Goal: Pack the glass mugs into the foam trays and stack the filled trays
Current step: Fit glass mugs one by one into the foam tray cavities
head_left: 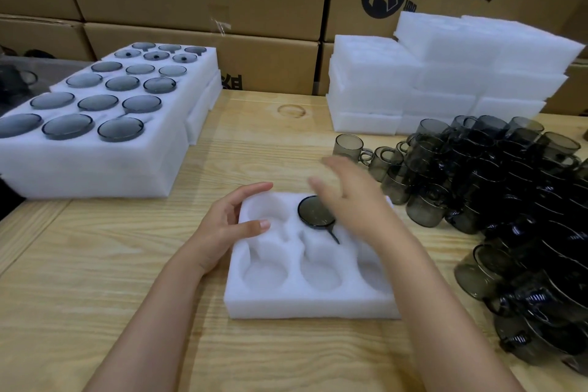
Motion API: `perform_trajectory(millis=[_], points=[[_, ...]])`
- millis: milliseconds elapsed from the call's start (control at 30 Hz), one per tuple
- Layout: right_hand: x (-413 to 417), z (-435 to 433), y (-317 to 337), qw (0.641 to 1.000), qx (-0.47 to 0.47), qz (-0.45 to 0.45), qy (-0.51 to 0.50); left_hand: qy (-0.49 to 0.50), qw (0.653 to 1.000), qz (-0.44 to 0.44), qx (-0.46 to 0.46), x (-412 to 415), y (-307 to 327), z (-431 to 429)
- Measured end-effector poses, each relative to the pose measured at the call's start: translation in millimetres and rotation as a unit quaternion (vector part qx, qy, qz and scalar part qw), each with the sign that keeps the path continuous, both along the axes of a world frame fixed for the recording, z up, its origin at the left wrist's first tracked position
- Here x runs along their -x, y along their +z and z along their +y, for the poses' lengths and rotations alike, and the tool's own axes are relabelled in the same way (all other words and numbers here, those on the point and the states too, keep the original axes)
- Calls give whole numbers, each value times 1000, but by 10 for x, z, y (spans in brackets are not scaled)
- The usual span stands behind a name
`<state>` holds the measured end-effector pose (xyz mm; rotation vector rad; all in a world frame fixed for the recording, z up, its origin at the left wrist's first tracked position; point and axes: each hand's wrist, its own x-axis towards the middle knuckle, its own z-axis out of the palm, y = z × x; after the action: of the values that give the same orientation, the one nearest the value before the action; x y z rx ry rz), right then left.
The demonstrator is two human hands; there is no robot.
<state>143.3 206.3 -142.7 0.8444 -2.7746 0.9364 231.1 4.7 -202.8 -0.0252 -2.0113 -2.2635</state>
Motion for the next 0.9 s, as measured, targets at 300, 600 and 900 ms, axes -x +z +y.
perform_trajectory(millis=[300,600,900], points=[[626,718,148,909,-179,165,-339,-1,1000,-11,-23,30,-11,-14],[628,697,129,927,-173,112,-314,7,999,-13,-51,44,-18,-31],[54,314,547,985,41,69,-154,13,998,-14,-52,44,-42,-50]])
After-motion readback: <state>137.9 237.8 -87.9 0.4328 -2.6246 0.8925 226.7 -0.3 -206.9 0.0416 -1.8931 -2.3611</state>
